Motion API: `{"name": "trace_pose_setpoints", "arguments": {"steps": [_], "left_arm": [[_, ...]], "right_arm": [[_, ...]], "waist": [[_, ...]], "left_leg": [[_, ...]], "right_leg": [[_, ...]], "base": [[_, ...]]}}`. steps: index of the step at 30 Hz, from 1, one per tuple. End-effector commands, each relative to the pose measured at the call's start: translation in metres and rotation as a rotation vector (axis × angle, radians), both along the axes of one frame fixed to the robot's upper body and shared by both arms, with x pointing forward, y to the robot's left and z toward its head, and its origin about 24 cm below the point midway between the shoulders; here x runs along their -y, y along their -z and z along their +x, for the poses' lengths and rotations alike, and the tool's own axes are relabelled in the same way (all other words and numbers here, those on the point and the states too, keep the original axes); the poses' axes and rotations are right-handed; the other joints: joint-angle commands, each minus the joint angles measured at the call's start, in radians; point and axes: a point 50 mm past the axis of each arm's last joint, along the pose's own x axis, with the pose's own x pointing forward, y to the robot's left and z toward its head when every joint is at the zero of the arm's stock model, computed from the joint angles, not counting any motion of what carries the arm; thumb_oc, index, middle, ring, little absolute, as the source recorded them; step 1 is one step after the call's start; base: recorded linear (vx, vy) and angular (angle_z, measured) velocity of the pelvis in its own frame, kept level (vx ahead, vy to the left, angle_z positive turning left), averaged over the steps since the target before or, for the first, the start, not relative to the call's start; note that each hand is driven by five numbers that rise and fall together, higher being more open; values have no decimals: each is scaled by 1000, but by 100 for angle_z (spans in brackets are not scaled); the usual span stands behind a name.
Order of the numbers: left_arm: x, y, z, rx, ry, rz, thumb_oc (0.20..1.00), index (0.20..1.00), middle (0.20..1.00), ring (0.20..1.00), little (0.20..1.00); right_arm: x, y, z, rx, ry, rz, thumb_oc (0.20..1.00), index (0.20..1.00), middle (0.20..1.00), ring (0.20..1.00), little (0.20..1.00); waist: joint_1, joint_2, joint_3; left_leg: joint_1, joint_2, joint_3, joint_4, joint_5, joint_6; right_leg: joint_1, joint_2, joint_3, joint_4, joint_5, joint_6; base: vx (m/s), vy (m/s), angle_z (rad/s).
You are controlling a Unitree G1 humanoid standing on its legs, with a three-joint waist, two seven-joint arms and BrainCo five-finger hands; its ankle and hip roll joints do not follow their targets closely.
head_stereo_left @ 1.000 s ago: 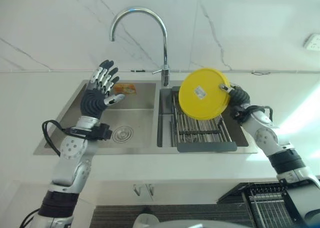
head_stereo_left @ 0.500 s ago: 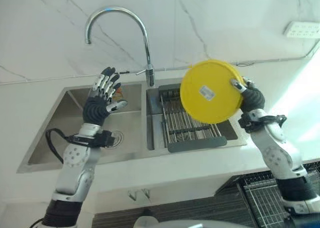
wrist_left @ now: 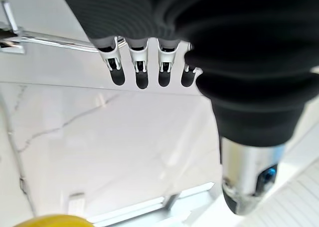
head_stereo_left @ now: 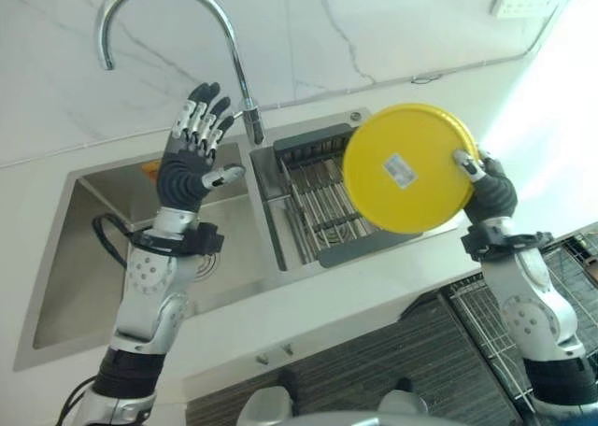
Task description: Place the dishes in the dishwasher.
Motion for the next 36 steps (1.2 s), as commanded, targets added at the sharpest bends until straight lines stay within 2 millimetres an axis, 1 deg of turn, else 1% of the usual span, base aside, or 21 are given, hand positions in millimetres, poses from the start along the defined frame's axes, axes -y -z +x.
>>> {"name": "trace_pose_setpoints", "arguments": {"steps": [1,2,5,7,9,11,13,15,16,18,19,20,21,22,24,26,27,29,31,33,36], "left_arm": [[-2,-18,-18,146,-20,37,1000,1000,1000,1000,1000],[-1,-22,-20,173,-16,44,1000,1000,1000,1000,1000],[4,-29,-25,230,27,67,1000,1000,1000,1000,1000],[20,-34,-28,280,95,109,1000,1000,1000,1000,1000],[39,-37,-29,324,177,184,1000,1000,1000,1000,1000],[48,-40,-31,363,230,228,1000,1000,1000,1000,1000],[58,-48,-32,408,292,276,1000,1000,1000,1000,1000],[64,-55,-32,434,360,290,1000,1000,1000,1000,1000],[67,-59,-32,441,376,296,1000,1000,1000,1000,1000],[70,-63,-31,446,407,294,1000,1000,1000,1000,1000],[73,-64,-31,444,424,284,1000,1000,1000,1000,1000],[75,-62,-31,430,434,263,1000,1000,1000,1000,1000],[77,-60,-31,424,438,250,1000,1000,1000,1000,1000],[79,-55,-31,407,445,242,1000,1000,1000,1000,1000],[84,-52,-33,427,454,252,1000,1000,1000,1000,1000],[87,-50,-31,443,469,260,1000,1000,1000,1000,1000],[87,-49,-30,444,474,261,1000,1000,1000,1000,1000],[82,-47,-32,440,458,240,1000,1000,1000,1000,1000],[82,-45,-34,423,479,239,1000,1000,1000,1000,1000],[85,-43,-35,412,502,255,1000,1000,1000,1000,1000],[89,-40,-32,380,518,275,1000,1000,1000,1000,1000]], "right_arm": [[4,-50,0,256,-22,30,200,200,200,200,200],[6,-51,0,257,-26,33,200,200,200,200,200],[12,-53,-2,265,-16,42,200,200,200,200,200],[14,-54,-5,275,-17,60,200,200,200,200,200],[13,-54,-7,288,-16,96,200,200,200,200,200],[11,-54,-6,302,-18,116,200,200,200,200,200],[10,-55,-5,314,-22,145,200,200,200,200,200],[7,-58,-5,324,-22,163,200,200,200,200,200],[6,-58,-5,328,-29,166,200,200,200,200,200],[6,-60,-7,335,-19,171,200,200,200,200,200],[6,-62,-9,339,-30,166,200,200,200,200,200],[6,-65,-10,342,-54,158,200,200,200,200,200],[3,-68,-9,345,-74,146,200,200,200,200,200],[-2,-72,-7,349,-95,117,200,200,200,200,200],[-9,-79,-4,371,-115,83,200,200,200,200,200],[-10,-82,-2,391,-109,61,200,200,200,200,200],[-8,-84,-2,396,-106,53,200,200,200,200,200],[-3,-88,0,401,-108,36,200,200,200,200,200],[-4,-86,2,408,-90,35,200,200,200,200,200],[-8,-84,1,408,-59,37,200,200,200,200,200],[-12,-80,3,387,-36,46,200,200,200,200,200]], "waist": [[23,52,-46],[25,53,-49],[16,55,-57],[8,48,-70],[15,41,-70],[29,37,-75],[45,32,-94],[42,30,-106],[32,29,-105],[23,32,-105],[13,39,-107],[7,43,-109],[2,44,-111],[-10,50,-108],[-19,58,-97],[-34,63,-89],[-38,63,-90],[-32,61,-88],[-18,60,-90],[-22,65,-96],[-18,68,-100]], "left_leg": [[200,12,-52,-91,-74,-33],[200,15,-41,-106,-67,-25],[206,23,-28,-136,-49,-9],[195,29,-21,-142,-38,8],[181,37,-21,-135,-23,19],[170,55,-4,-133,-14,13],[159,93,26,-130,-3,-12],[156,137,51,-124,8,-45],[156,161,56,-117,10,-59],[147,206,59,-101,22,-83],[138,247,68,-93,39,-103],[131,286,82,-98,67,-127],[125,307,86,-108,86,-142],[114,347,92,-134,135,-168],[70,383,110,-141,207,-192],[14,401,179,-132,268,-207],[3,399,198,-126,275,-207],[-3,289,124,-12,156,-171],[-25,147,113,144,34,-126],[14,125,137,86,-15,-100],[72,106,112,-5,-8,-82]], "right_leg": [[-70,97,-27,-81,138,85],[-60,115,-40,-68,112,80],[-57,158,-16,-12,61,63],[-33,170,-11,55,23,48],[-29,127,-14,159,59,50],[-5,83,-40,158,81,55],[53,15,-77,104,114,81],[78,-20,-88,46,134,102],[65,-25,-66,43,145,107],[59,-5,-39,43,88,110],[66,26,-39,29,11,103],[71,55,-50,0,-26,100],[70,76,-40,-23,-40,100],[64,120,-7,-63,-41,79],[59,157,9,-111,-26,55],[52,179,-9,-111,-34,37],[52,183,-22,-111,-38,33],[35,197,13,-111,-50,11],[27,200,14,-111,-40,-1],[29,197,2,-111,-30,12],[35,193,-9,-111,-15,28]], "base": [[-126,144,-55],[-142,122,-65],[-115,65,-77],[-158,-44,-44],[-223,-323,-28],[-205,-431,-22],[-181,-501,-16],[-166,-607,-28],[-162,-658,-42],[-118,-472,-58],[-203,-625,-60],[-254,-721,-34],[-289,-833,-38],[-276,-673,-51],[-284,-502,-72],[-262,-323,-52],[-259,-309,-6],[-185,-196,13],[-136,-50,-5],[-6,122,-3],[44,174,26]]}}
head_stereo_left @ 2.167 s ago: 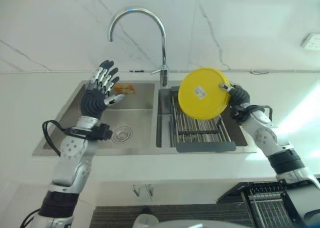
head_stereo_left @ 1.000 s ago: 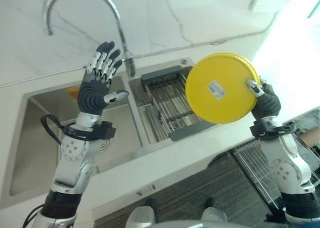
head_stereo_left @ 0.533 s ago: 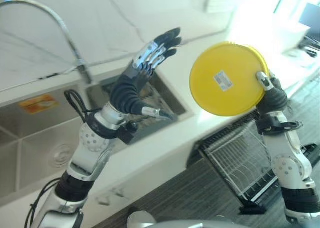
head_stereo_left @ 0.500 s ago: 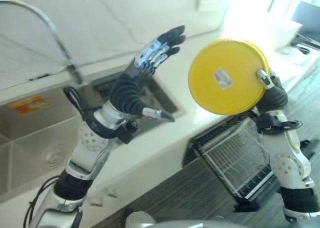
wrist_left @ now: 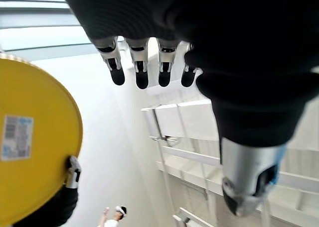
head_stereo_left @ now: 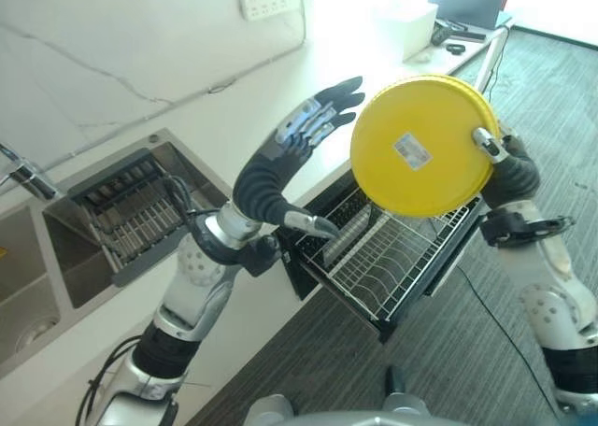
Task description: Place the dishes in the dishwasher.
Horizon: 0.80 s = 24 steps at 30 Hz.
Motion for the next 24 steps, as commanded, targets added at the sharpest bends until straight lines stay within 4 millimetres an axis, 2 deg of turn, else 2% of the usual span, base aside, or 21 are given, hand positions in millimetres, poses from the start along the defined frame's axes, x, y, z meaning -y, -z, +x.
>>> {"name": "trace_pose_setpoints", "arguments": {"steps": [1,3,6,8,10,12,14,16,19,20,21,22,23,24], "left_arm": [[1,-8,-10,54,18,27,1000,1000,1000,1000,1000],[4,0,-9,10,31,69,1000,1000,1000,1000,1000],[7,5,-10,-5,33,111,1000,1000,1000,1000,1000],[12,7,-6,-29,52,156,1000,1000,1000,1000,1000],[14,11,0,-65,60,197,1000,1000,1000,1000,1000],[11,19,3,-106,58,229,1000,1000,1000,1000,1000],[11,25,6,-133,61,266,1000,1000,1000,1000,1000],[10,28,6,-146,67,293,1000,1000,1000,1000,1000],[5,37,3,-185,54,305,1000,1000,1000,1000,1000],[4,42,1,-204,43,295,1000,1000,1000,1000,1000],[4,45,2,-219,38,291,1000,1000,1000,1000,1000],[5,52,3,-233,49,305,1000,1000,1000,1000,1000],[7,57,1,-242,79,315,1000,1000,1000,1000,1000],[9,58,1,-243,91,320,1000,1000,1000,1000,1000]], "right_arm": [[-5,-55,-1,263,29,6,200,200,200,200,200],[6,-49,-2,242,67,-4,200,200,200,200,200],[12,-47,-4,240,80,-1,200,200,200,200,200],[13,-42,-2,232,88,11,200,200,200,200,200],[12,-39,2,223,98,23,200,200,200,200,200],[13,-40,2,229,118,26,200,200,200,200,200],[13,-43,2,234,131,13,200,200,200,200,200],[14,-48,-1,247,140,-2,200,200,200,200,200],[19,-58,-6,276,175,-51,200,200,200,200,200],[16,-63,-3,288,180,-76,200,200,200,200,200],[7,-70,2,306,167,-104,200,200,200,200,200],[7,-71,4,318,197,-149,200,200,200,200,200],[13,-75,2,328,229,-178,200,200,200,200,200],[16,-77,2,332,246,-186,200,200,200,200,200]], "waist": [[24,16,-11],[29,11,-14],[31,4,-7],[32,-7,5],[45,-11,3],[54,-10,-3],[53,-9,-8],[52,-12,-6],[54,-8,-10],[55,0,-14],[54,10,-14],[49,14,-14],[34,14,-13],[28,16,-15]], "left_leg": [[100,19,-48,-164,145,-80],[140,-4,-76,-244,157,-58],[141,-10,-89,-248,152,-33],[133,-10,-117,-236,143,-19],[128,6,-126,-228,138,-28],[131,35,-137,-215,131,-47],[125,76,-160,-197,126,-65],[107,115,-179,-171,132,-84],[94,195,-198,-177,166,-121],[106,223,-186,-202,187,-136],[105,253,-155,-236,233,-154],[86,265,-130,-219,245,-166],[58,264,-76,-187,259,-175],[48,259,-60,-189,264,-177]], "right_leg": [[99,70,-34,1,-31,18],[94,67,-58,38,-24,31],[61,66,-60,139,-38,29],[29,32,-35,186,-16,27],[50,-15,-27,110,17,39],[71,-62,-7,23,85,61],[75,-75,57,1,87,70],[73,-75,93,3,81,70],[81,-25,85,1,6,84],[76,-6,86,1,-13,78],[64,23,98,1,-16,54],[68,39,86,1,-26,38],[70,41,63,1,-28,32],[71,37,44,1,-29,35]], "base": [[48,226,24],[49,343,11],[-22,118,-11],[-55,-127,3],[16,-341,43],[90,-479,40],[122,-549,20],[84,-551,36],[81,-638,29],[0,-505,21],[-1,-473,17],[-65,-400,-7],[-30,-223,0],[-53,-73,66]]}}
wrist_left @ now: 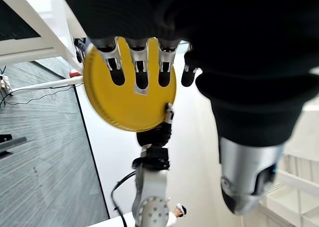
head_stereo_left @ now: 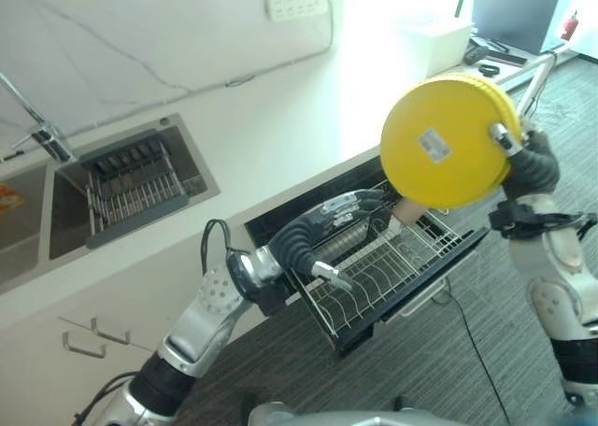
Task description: Place the dishes in the dishwasher.
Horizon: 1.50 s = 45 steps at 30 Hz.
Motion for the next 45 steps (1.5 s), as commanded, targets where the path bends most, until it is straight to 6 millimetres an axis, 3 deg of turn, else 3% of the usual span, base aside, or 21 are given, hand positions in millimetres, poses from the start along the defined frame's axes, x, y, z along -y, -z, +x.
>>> {"name": "trace_pose_setpoints", "arguments": {"steps": [1,3,5,9,13,18,19,21,23,27,28,36,45], "left_arm": [[0,-31,-3,190,85,34,1000,1000,1000,1000,1000],[1,-28,-2,165,118,61,1000,1000,1000,1000,1000],[0,-19,0,106,136,115,1000,1000,1000,1000,1000],[-4,4,1,-76,139,169,1000,1000,1000,1000,1000],[-27,55,0,-342,7,214,1000,1000,1000,1000,1000],[-82,118,-12,-633,-327,169,1000,1000,1000,1000,1000],[-106,148,-25,-749,-514,143,1000,1000,1000,1000,1000],[-113,156,-30,-775,-564,137,1000,1000,1000,1000,1000],[-139,190,-60,-894,-787,116,1000,1000,1000,1000,1000],[-153,225,-98,-1045,-970,98,1000,1000,1000,1000,1000],[-161,250,-133,-1213,-1137,73,1000,1000,1000,1000,1000],[-174,276,-190,-1479,-1416,83,1000,1000,1000,1000,1000],[-171,277,-193,-1483,-1388,113,1000,1000,1000,1000,1000]], "right_arm": [[-6,-53,-17,295,15,1,200,200,200,200,200],[-2,-59,-18,326,58,-21,200,200,200,200,200],[1,-65,-16,333,94,-23,200,200,200,200,200],[3,-64,-13,313,147,-55,200,200,200,200,200],[13,-55,-11,257,183,-116,200,200,200,200,200],[25,-40,-12,205,210,-170,200,200,200,200,200],[28,-34,-13,189,214,-193,200,200,200,200,200],[29,-33,-14,188,217,-200,200,200,200,200,200],[36,-29,-15,177,234,-229,200,200,200,200,200],[41,-25,-17,170,258,-255,200,200,200,200,200],[45,-21,-18,157,270,-274,200,200,200,200,200],[38,-18,-15,134,250,-397,200,200,200,200,200],[34,-15,-9,100,267,-656,200,200,200,200,200]], "waist": [[-12,-91,-25],[-27,-76,-27],[-29,-67,-38],[-27,-63,-53],[-16,-69,-58],[13,-80,-56],[27,-87,-54],[31,-89,-54],[50,-98,-51],[64,-105,-47],[70,-109,-46],[70,-116,-47],[88,-121,-44]], "left_leg": [[60,-68,46,-25,-225,-125],[82,-60,79,-97,-188,-133],[84,-72,45,-102,-206,-127],[91,-89,42,-102,-221,-121],[102,-107,38,-102,-236,-112],[105,-104,36,-102,-239,-106],[105,-101,31,-102,-237,-106],[105,-100,31,-102,-236,-107],[102,-93,28,-102,-228,-111],[99,-88,21,-102,-222,-114],[97,-87,16,-102,-220,-115],[103,-92,7,-102,-223,-113],[98,-102,-12,-102,-227,-108]], "right_leg": [[4,-105,-34,-35,94,44],[12,-119,-72,-35,90,55],[17,-134,-83,-35,91,61],[24,-162,-117,-35,101,81],[28,-189,-138,-35,112,92],[33,-194,-148,-35,111,93],[37,-188,-147,-35,106,91],[38,-187,-148,-35,105,91],[44,-183,-153,-35,101,89],[51,-179,-159,-35,100,86],[54,-175,-161,-35,98,86],[57,-172,-153,-35,96,89],[61,-167,-151,-35,89,89]], "base": [[-18,20,100],[-1,74,71],[32,133,54],[56,119,17],[48,98,9],[4,-8,0],[21,-39,-2],[10,-16,-2],[21,-48,0],[20,-39,2],[34,-41,3],[38,-22,5],[15,-8,1]]}}
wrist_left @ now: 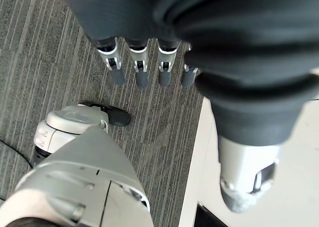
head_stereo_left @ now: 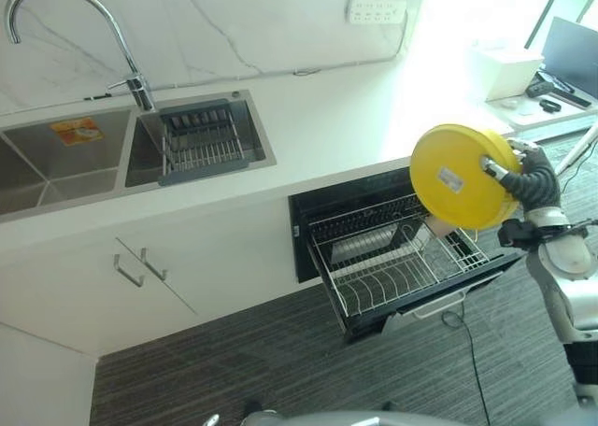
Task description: Place the dishes in the dishwasher.
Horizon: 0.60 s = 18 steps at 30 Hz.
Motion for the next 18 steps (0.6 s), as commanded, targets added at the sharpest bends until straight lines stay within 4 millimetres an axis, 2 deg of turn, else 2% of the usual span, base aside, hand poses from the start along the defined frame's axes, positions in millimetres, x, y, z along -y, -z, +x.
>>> {"name": "trace_pose_setpoints", "arguments": {"steps": [1,3,9,16,18], "left_arm": [[-14,-6,35,58,106,65,1000,1000,1000,1000,1000],[-22,-10,38,64,116,100,1000,1000,1000,1000,1000],[-33,-15,42,65,128,142,1000,1000,1000,1000,1000],[-38,-18,45,62,179,166,1000,1000,1000,1000,1000],[-43,-20,44,51,194,176,1000,1000,1000,1000,1000]], "right_arm": [[-8,-53,-1,227,-23,-182,200,200,200,200,200],[-10,-50,4,225,6,-314,200,200,200,200,200],[-15,-51,15,269,85,-566,200,200,200,200,200],[-13,-43,23,311,161,-697,200,200,200,200,200],[-14,-43,24,329,163,-742,200,200,200,200,200]], "waist": [[40,-17,19],[52,-14,21],[72,-9,22],[96,-14,23],[99,-10,41]], "left_leg": [[-7,48,-64,-3,36,6],[-6,46,-72,-3,36,8],[-10,46,-82,-3,37,8],[-16,37,-110,-3,34,17],[-12,30,-129,18,40,18]], "right_leg": [[64,-77,5,0,3,64],[64,-76,9,0,2,64],[60,-77,1,0,6,69],[77,-67,-17,0,-5,61],[85,-61,-10,30,-17,52]], "base": [[10,-9,6],[2,-8,4],[-20,1,0],[-7,-4,10],[23,9,11]]}}
